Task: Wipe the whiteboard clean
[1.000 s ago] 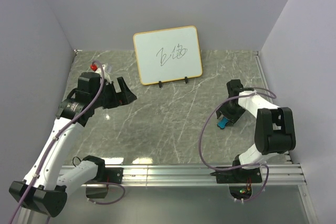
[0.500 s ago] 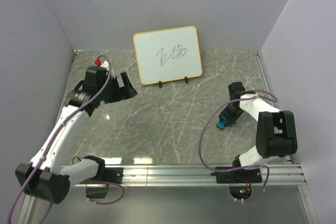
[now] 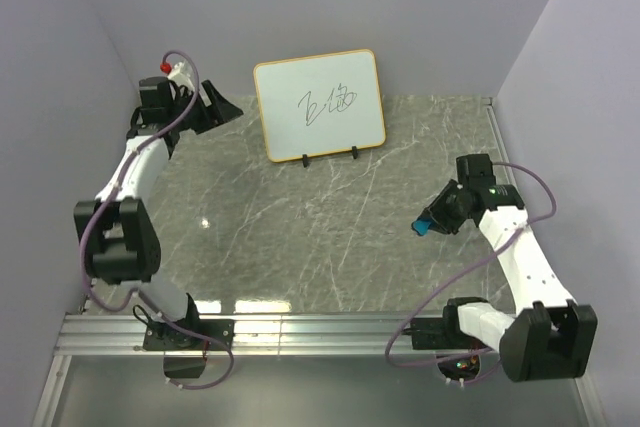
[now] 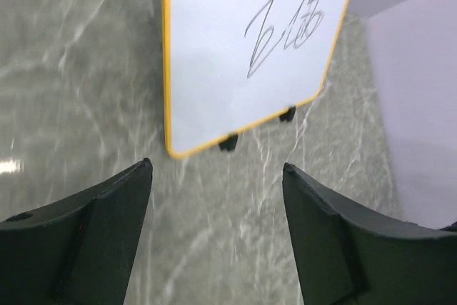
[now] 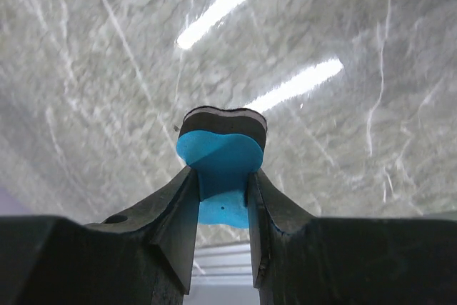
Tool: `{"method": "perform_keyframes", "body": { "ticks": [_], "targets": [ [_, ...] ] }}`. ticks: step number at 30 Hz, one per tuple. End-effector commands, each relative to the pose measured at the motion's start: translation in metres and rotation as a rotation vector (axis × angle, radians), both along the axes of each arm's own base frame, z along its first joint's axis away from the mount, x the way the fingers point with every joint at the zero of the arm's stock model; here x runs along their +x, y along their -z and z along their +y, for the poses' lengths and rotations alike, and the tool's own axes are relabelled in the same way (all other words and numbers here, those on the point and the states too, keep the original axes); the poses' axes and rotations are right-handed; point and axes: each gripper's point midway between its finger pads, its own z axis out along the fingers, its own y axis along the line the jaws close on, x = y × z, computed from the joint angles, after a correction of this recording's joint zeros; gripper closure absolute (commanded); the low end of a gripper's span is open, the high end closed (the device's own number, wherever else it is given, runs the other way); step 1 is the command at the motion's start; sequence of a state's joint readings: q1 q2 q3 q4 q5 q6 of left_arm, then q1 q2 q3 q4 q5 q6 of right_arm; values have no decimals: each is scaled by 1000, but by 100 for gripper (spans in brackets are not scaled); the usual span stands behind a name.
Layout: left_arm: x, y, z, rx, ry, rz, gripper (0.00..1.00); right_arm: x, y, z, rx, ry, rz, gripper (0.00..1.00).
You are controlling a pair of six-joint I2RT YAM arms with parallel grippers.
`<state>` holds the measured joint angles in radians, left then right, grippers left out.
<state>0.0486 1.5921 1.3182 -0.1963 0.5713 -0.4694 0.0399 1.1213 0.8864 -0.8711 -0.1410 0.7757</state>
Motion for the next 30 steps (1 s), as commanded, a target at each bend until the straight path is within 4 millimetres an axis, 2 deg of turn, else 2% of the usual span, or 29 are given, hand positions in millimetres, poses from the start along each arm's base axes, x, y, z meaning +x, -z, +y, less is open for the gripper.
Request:
{"method": "perform_keyframes", "body": {
  "ticks": [1, 2, 6, 7, 8, 15, 20, 28, 30],
  "targets": [
    [22, -43, -23, -90, 223, -231, 21, -17, -22, 6, 26, -28, -14, 100],
    [30, -32, -24, -110, 232, -224, 21, -23, -24, 5, 27, -25, -15, 100],
    [53, -24, -31, -203, 297, -270, 22, -40, -23, 3, 19, -16, 10, 100],
    [60, -12, -33, -238, 306, -256, 22, -43, -24, 2, 14, -11, 5, 100],
    [67, -14, -33, -243, 309, -265, 22, -46, -23, 2, 12, -10, 7, 100],
    [107, 14, -26, -240, 262, -242, 23, -67, -25, -2, 4, 18, 30, 100],
    [132, 32, -21, -216, 235, -211, 23, -63, -29, 1, 26, 45, 25, 100],
    [158, 68, -42, -203, 258, -155, 24, -56, -37, 0, 30, 74, 17, 100],
    [160, 73, -47, -233, 270, -140, 25, -55, -38, 0, 36, 83, 12, 100]
  ]
}}
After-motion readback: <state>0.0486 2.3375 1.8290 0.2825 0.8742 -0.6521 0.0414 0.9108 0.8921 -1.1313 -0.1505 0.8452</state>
